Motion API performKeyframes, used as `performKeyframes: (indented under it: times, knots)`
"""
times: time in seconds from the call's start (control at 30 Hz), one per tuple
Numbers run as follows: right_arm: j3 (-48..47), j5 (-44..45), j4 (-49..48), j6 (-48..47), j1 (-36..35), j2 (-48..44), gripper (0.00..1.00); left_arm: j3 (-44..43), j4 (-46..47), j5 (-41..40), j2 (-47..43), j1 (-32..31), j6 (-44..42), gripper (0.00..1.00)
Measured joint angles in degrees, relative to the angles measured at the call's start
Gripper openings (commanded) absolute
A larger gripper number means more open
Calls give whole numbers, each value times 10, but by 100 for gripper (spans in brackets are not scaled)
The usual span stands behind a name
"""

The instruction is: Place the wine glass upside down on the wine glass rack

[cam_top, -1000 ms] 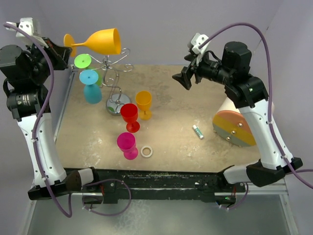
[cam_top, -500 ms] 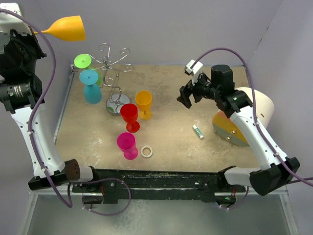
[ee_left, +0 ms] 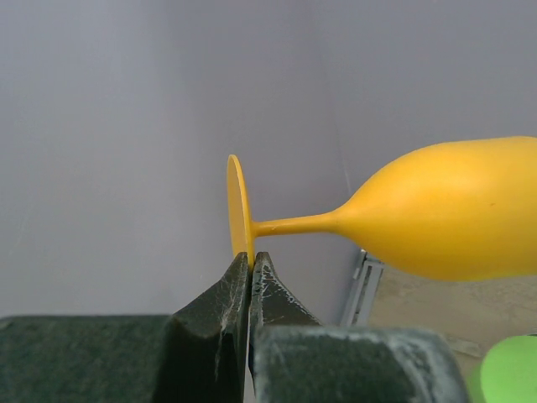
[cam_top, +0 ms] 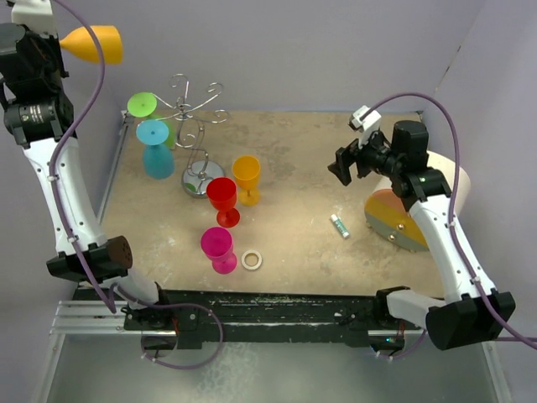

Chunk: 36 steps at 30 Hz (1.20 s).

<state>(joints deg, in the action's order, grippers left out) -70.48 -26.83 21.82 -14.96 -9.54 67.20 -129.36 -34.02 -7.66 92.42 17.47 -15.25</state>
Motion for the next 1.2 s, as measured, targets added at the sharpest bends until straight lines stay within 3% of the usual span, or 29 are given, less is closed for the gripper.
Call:
performKeyframes:
  times: [0.27, 0.6, 0.97, 1.2]
  knots:
    - [32, -28, -3, -10, 27, 2, 92, -1, 62, -66, 68, -52, -148, 0]
    - [41, -50, -4, -16, 49, 19, 92, 0, 103, -91, 153, -113, -323, 0]
    - [53, -64, -8, -18, 67, 23, 92, 1, 77, -35, 162, -139, -436, 0]
    - [53, -73, -11, -18, 67, 23, 92, 55, 64, 19, 152, -159, -490, 0]
